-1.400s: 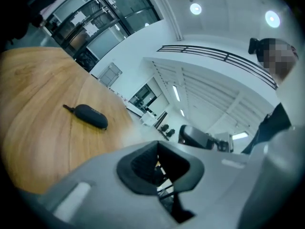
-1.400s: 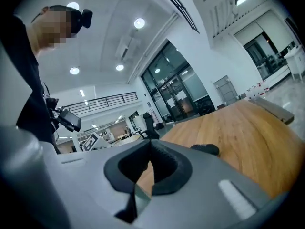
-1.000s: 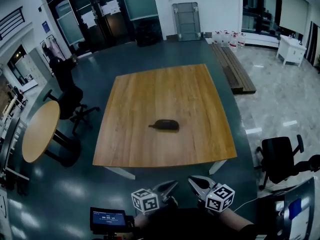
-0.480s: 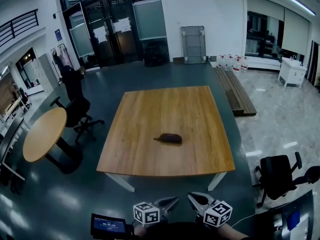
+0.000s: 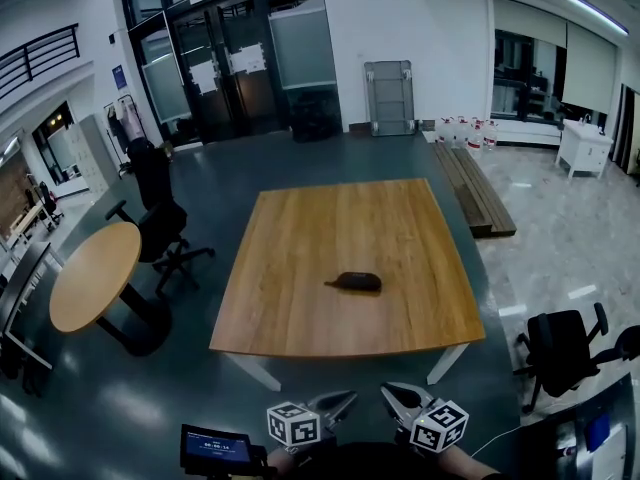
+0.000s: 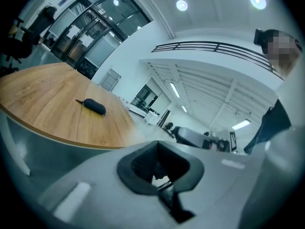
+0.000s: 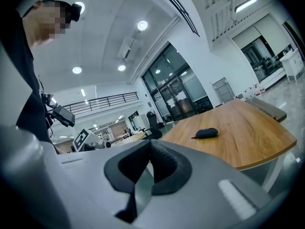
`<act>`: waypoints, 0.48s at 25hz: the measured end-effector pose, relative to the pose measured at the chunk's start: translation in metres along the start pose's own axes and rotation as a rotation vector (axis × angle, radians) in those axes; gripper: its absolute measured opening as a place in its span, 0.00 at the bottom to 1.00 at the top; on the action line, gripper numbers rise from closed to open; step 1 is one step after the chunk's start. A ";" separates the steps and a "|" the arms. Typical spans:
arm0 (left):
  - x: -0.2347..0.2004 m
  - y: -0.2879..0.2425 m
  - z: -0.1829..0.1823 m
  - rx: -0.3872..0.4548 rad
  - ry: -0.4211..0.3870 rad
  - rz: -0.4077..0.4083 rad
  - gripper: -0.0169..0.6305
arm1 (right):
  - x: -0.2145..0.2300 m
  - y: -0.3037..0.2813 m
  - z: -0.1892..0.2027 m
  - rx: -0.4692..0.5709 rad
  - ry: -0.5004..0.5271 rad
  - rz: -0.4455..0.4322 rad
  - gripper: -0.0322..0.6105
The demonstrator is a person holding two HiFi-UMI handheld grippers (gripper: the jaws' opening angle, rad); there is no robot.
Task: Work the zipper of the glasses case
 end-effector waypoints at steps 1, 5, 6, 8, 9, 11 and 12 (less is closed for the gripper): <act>-0.002 0.002 -0.001 0.002 -0.001 0.003 0.02 | -0.002 -0.002 0.000 0.002 0.002 0.003 0.06; -0.001 0.003 0.002 -0.015 -0.005 0.022 0.02 | -0.006 -0.002 0.004 -0.003 0.002 0.009 0.06; -0.002 0.005 0.001 -0.014 -0.007 0.023 0.02 | -0.007 -0.003 0.004 -0.002 0.007 0.008 0.06; -0.005 0.009 0.000 -0.005 0.000 0.023 0.02 | -0.009 -0.005 0.005 -0.002 0.010 0.010 0.06; -0.006 0.011 0.000 -0.004 0.004 0.023 0.02 | -0.010 -0.007 0.005 -0.002 0.008 0.012 0.06; -0.005 0.013 0.001 -0.012 -0.002 0.024 0.02 | -0.012 -0.008 0.007 -0.004 0.008 0.012 0.06; -0.006 0.013 0.002 -0.016 -0.009 0.024 0.02 | -0.012 -0.008 0.008 -0.006 0.009 0.011 0.06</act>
Point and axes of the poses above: the fingertips, and each gripper's own axes: y backward along the fingers, x to its right, z out of its underside, the point moved 8 cm from there along y, backward along the fingers, and after that the axes turned 15 degrees about z, right-handed, at the moved point
